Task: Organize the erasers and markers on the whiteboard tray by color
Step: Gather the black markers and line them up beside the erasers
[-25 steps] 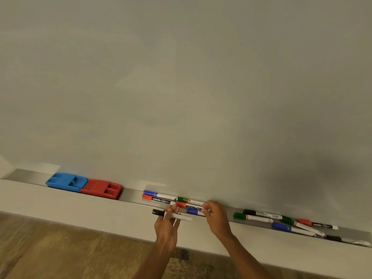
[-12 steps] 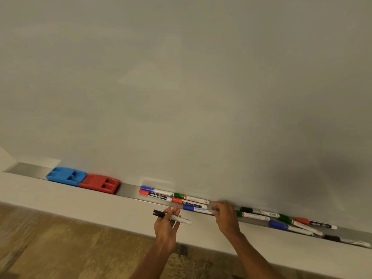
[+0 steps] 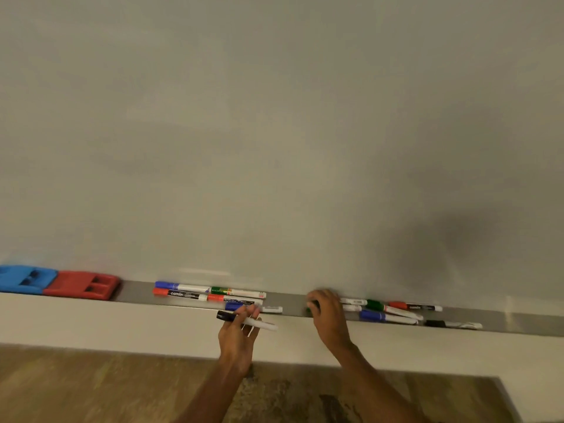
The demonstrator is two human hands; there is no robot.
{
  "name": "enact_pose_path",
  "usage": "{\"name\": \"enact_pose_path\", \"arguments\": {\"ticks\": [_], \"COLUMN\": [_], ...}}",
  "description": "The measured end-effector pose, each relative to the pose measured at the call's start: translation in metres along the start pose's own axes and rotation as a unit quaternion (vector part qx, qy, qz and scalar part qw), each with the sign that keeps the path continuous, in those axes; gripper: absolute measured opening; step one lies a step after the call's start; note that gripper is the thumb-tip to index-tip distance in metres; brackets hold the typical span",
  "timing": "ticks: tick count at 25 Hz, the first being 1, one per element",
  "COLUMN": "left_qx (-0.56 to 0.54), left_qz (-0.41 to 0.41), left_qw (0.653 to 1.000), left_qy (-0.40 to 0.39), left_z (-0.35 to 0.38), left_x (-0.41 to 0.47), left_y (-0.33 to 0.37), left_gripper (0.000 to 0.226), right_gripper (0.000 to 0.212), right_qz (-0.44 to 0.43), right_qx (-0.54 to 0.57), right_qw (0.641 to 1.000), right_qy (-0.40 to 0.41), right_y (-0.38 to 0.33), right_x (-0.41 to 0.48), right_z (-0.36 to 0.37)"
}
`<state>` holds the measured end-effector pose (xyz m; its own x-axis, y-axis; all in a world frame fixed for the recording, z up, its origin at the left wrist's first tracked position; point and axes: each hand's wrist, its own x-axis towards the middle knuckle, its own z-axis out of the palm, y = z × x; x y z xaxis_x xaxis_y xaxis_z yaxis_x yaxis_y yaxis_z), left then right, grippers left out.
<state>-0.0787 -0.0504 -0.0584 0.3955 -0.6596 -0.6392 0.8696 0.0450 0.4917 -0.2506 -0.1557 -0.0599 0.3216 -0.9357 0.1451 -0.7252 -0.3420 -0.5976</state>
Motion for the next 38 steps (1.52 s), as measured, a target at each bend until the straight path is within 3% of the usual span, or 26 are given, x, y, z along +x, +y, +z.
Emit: {"name": "enact_pose_path", "arguments": {"ticks": [5,10,17,22,25,28,32,38], "left_qx": [0.005,0.008,0.017,0.021,0.028,0.032,0.040,0.064], "left_qz": [-0.005,-0.017,-0.018,-0.010,-0.011,-0.014,-0.022,-0.023], "left_qw": [1.000,1.000,1.000,1.000,1.000,0.999,0.999,0.997], "left_qy": [-0.007,-0.004,-0.006,0.002,-0.001,-0.007,-0.012,-0.041], "left_z": [0.021,0.037,0.048,0.048,0.051,0.055,0.061,0.078], "left_x": [-0.006,-0.011,-0.013,-0.013,-0.015,-0.017,-0.017,-0.023], "left_y": [-0.031,-0.056,-0.070,-0.073,-0.075,-0.078,-0.085,-0.095], "left_gripper": [0.023,0.014,0.014,0.025,0.019,0.015,0.018,0.022], "right_gripper": [0.014,0.040,0.034,0.031,0.040,0.040,0.023,0.018], "right_qz": [-0.011,-0.004,-0.039,-0.028,-0.016,-0.030,-0.063,-0.007], "right_qx": [-0.097,-0.215,-0.177,-0.253,-0.269,-0.229,-0.167,0.067], "right_qw": [0.994,0.976,0.979,0.960,0.955,0.968,0.979,0.984], "right_qy": [0.038,-0.028,-0.091,-0.118,-0.122,-0.097,-0.101,-0.166], "right_y": [0.043,0.078,0.066,0.067,0.071,0.071,0.057,0.053], "right_x": [-0.003,-0.002,0.004,0.009,0.010,0.009,0.008,0.001], "right_z": [-0.045,-0.065,-0.061,-0.052,-0.050,-0.051,-0.055,-0.060]}}
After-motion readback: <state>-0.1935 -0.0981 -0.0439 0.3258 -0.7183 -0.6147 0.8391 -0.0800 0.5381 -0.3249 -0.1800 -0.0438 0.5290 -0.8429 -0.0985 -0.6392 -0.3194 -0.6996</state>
